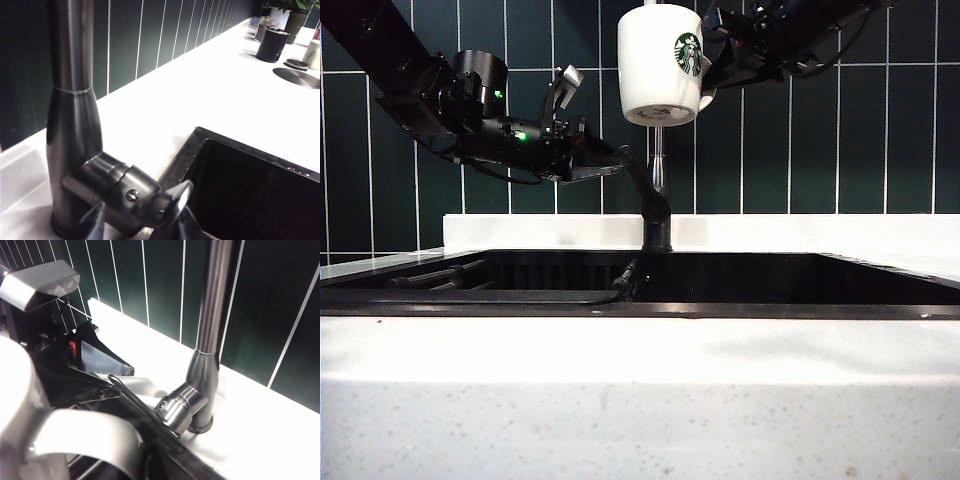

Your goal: Pick up the mug next to the sink, go to the faucet to get some water, pour the water into the sink, and finally put the mug back to its place.

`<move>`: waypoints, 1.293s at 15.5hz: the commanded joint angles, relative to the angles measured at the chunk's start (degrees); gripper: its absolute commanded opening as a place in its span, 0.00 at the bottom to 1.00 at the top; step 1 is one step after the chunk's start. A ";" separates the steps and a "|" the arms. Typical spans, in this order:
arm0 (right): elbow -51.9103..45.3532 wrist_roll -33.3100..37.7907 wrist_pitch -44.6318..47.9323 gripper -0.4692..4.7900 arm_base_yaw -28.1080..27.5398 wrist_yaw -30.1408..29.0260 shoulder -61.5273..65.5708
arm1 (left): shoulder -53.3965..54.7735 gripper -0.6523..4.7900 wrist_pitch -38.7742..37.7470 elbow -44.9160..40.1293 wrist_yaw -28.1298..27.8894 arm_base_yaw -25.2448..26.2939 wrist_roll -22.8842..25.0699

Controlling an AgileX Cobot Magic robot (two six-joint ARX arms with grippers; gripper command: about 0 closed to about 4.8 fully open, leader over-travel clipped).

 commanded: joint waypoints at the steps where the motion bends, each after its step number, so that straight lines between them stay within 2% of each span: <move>1: 0.83 0.33 4.00 0.09 0.09 -0.33 -0.70 | -0.42 0.46 2.19 0.17 -0.59 0.02 0.02; 4: 0.83 0.24 4.04 0.09 0.07 -0.28 -0.46 | -0.42 0.46 3.52 0.17 -4.09 0.00 0.00; 5: 0.83 -0.66 4.02 0.09 0.07 0.09 -0.46 | -0.42 0.46 4.70 0.20 -9.18 0.00 -0.04; 7: 0.83 -1.11 4.07 0.09 0.07 0.35 -0.46 | -0.42 0.46 6.32 0.20 -13.25 0.00 -0.48; 8: 0.83 -1.31 4.07 0.09 0.07 1.05 -0.46 | -0.42 0.46 7.28 0.22 -17.38 0.00 -2.56; 10: 0.83 -3.72 4.07 0.09 0.07 2.78 -0.50 | -0.44 0.46 8.81 0.22 -18.27 0.00 -6.21; 14: 0.83 -14.32 2.05 0.09 -0.39 10.99 -0.90 | -2.71 0.46 8.41 0.24 -18.73 0.13 -8.37; 18: 0.74 -29.68 -0.74 0.09 -0.39 19.76 -1.01 | -4.39 0.45 6.47 0.24 -19.80 1.53 -7.76; 20: 0.74 -35.74 -0.72 0.09 -0.39 21.75 -1.01 | -4.50 0.45 5.97 0.24 -19.87 3.06 -10.27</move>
